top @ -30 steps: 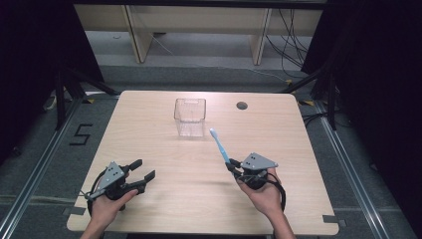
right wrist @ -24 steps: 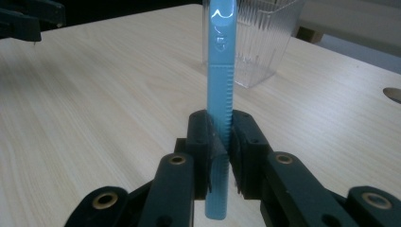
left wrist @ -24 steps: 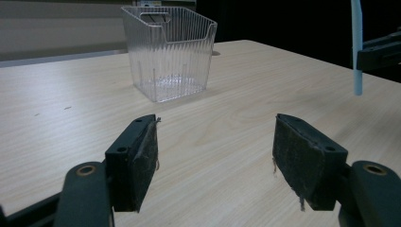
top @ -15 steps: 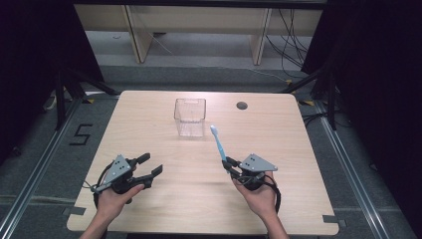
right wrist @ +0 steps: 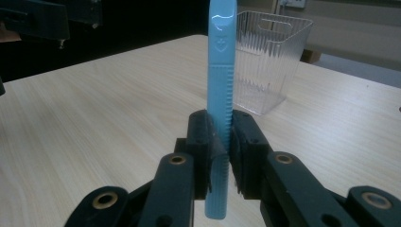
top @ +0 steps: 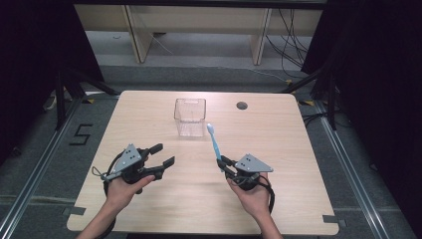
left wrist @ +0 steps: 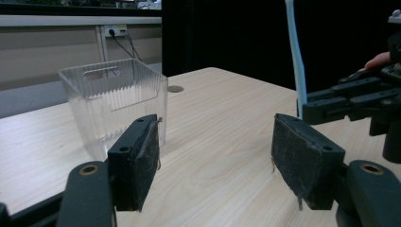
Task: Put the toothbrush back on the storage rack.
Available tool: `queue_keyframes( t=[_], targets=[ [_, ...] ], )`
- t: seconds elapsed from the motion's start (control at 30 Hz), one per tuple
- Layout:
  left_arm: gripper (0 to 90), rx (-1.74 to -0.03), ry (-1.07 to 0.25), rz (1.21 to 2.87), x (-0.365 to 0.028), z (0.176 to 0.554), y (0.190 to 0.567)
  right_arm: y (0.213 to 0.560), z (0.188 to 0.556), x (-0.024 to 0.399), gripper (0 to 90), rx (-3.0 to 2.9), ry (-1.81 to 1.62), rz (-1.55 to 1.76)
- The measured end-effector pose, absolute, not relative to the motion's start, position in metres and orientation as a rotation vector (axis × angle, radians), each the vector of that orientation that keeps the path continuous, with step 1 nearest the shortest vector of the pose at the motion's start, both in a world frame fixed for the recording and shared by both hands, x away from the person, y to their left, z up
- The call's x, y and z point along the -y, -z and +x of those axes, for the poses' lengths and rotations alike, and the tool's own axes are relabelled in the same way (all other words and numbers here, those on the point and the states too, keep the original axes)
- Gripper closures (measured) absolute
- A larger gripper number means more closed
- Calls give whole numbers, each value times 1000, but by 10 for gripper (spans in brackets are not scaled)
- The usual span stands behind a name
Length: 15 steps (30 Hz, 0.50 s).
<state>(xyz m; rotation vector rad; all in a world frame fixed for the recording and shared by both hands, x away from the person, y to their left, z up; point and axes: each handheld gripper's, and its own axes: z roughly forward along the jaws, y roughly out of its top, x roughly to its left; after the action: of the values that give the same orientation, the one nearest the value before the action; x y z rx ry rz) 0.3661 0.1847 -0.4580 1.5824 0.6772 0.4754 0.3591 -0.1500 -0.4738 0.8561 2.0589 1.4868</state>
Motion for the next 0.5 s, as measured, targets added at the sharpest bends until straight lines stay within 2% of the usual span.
queue_keyframes(
  t=[0.23, 0.5],
  targets=[
    [353, -657, -461, 1595, -170, 371, 448, 475, 359, 143, 792, -2026, -1524, 885],
    [429, -649, -404, 1560, -153, 380, 435, 473, 360, 139, 793, -2048, -1516, 857]
  ],
)
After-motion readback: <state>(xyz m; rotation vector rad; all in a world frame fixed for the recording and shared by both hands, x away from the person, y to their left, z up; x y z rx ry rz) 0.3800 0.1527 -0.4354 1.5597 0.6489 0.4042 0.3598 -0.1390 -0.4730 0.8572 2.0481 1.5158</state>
